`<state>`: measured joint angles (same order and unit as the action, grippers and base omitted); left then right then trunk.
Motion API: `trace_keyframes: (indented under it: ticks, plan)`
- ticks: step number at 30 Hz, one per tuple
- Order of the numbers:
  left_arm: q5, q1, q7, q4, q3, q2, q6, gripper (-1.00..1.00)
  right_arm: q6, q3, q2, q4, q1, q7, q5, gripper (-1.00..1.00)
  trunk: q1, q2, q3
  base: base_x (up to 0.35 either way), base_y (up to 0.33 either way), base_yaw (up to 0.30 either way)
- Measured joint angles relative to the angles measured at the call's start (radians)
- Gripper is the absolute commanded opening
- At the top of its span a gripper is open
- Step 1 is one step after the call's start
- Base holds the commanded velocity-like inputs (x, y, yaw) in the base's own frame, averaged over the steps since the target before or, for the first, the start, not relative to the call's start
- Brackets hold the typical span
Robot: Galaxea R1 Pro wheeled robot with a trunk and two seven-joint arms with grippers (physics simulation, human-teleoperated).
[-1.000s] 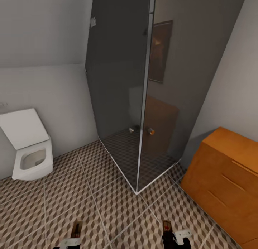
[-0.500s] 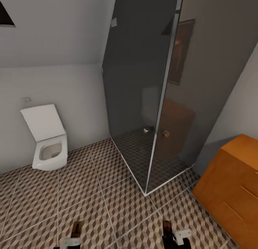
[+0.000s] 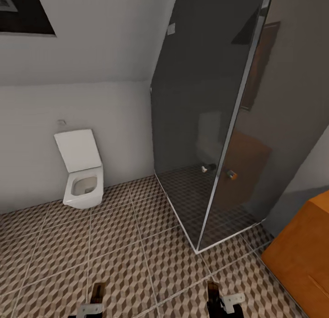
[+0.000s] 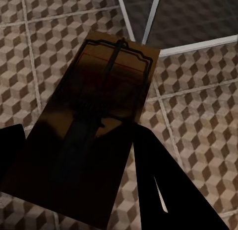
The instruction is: Take the four mousetraps from the cabinet in the bathroom and place them on the bathroom floor. Make sure all four end up on the same floor surface, and ensure that at least two of them are either under or directly next to the same bathroom sink.
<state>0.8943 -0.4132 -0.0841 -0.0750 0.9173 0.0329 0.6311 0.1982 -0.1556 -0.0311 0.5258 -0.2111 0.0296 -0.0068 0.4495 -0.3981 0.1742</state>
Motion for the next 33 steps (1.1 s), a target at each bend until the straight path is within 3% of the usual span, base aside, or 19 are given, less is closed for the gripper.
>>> trace_keyframes:
  ticks: [33]
  plan:
    - [0.0,0.0,0.0,0.0,0.0,0.0,0.0,-1.0,0.002,0.0,0.0,-0.021,0.0,0.0,0.0,-1.0,0.0,0.0,0.0,0.0,0.01,0.251]
